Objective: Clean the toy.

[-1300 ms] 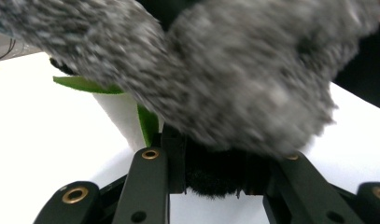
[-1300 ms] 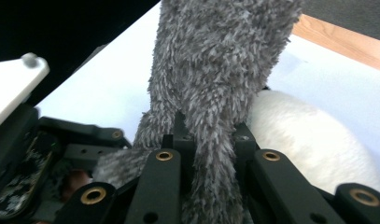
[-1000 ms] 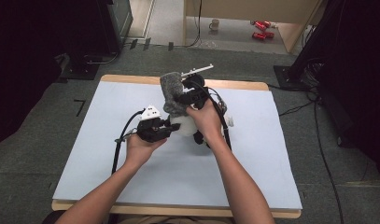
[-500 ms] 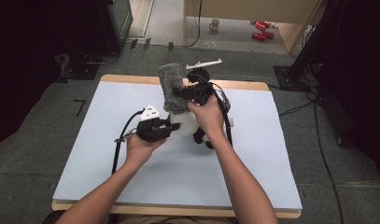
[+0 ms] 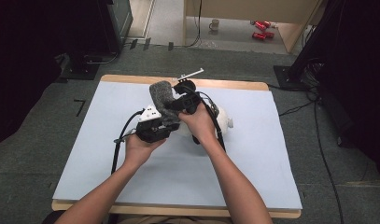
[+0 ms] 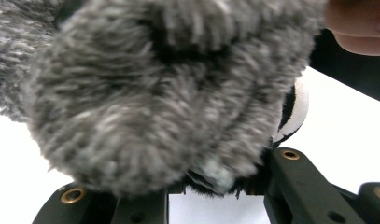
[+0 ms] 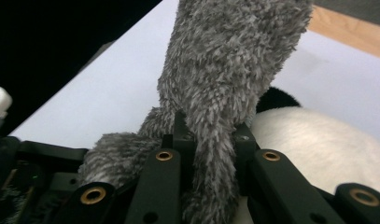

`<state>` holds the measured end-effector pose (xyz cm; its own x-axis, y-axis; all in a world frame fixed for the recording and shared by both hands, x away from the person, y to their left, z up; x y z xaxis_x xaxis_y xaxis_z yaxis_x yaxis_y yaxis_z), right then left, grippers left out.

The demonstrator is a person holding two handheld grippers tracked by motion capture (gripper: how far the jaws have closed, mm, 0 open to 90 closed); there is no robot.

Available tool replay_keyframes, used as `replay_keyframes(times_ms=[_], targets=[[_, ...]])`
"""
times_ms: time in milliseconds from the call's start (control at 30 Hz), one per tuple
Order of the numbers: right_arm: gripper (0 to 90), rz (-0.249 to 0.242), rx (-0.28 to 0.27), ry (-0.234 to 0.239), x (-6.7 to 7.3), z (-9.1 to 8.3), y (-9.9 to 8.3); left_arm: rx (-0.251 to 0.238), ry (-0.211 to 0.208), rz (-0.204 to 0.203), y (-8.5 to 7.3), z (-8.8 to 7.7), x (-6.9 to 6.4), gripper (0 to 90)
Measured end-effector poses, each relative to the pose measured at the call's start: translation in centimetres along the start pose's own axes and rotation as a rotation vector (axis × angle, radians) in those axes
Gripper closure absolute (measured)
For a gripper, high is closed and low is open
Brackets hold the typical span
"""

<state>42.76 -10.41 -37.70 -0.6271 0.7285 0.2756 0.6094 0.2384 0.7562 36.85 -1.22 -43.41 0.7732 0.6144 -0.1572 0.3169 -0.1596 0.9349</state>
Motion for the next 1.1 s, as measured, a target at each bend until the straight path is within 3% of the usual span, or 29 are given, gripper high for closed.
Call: replay_keyframes(times_ms=[67,300,400,567,633,867,1100], targets=[[78.8,-0.014,-0.007,-0.012,-0.1,0.0,0.1,-0.002,-0.001,-0.002,0.0,-0.1,0.0,69.1],[78.0,0.025,-0.058,-0.027,-1.4,-0.2,0.7,0.003,-0.012,-0.019,-0.4,-0.4,0.3,69.1],[77.9,0.037,-0.094,-0.068,-2.3,-0.7,1.2,0.008,-0.019,-0.030,-0.8,-0.7,0.4,69.0],[78.3,0.080,-0.143,-0.146,-4.7,-2.3,1.6,0.024,-0.023,-0.080,-1.3,-1.0,1.3,68.8],[78.3,0.117,-0.174,-0.129,-5.4,-3.4,1.6,0.021,-0.027,-0.092,-1.5,-1.0,1.8,68.6],[78.2,0.142,-0.245,-0.106,-6.6,-6.7,1.4,0.019,-0.041,-0.106,-1.9,-1.0,2.7,67.8],[78.0,0.148,-0.235,-0.080,-7.0,-8.0,0.0,0.031,-0.031,-0.126,-2.4,-1.5,4.6,67.1]])
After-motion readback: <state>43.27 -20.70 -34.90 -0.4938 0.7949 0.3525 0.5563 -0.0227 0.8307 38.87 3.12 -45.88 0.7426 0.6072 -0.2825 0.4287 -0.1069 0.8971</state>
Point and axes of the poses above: each handheld gripper's, and its own axes: z roughly forward along the jaws, y roughly out of its top, x roughly to its left, the point moved 5 cm from there along z, roughly forward along the jaws, and after that the axes turned 8 degrees about -x, right-handed, at the moved point
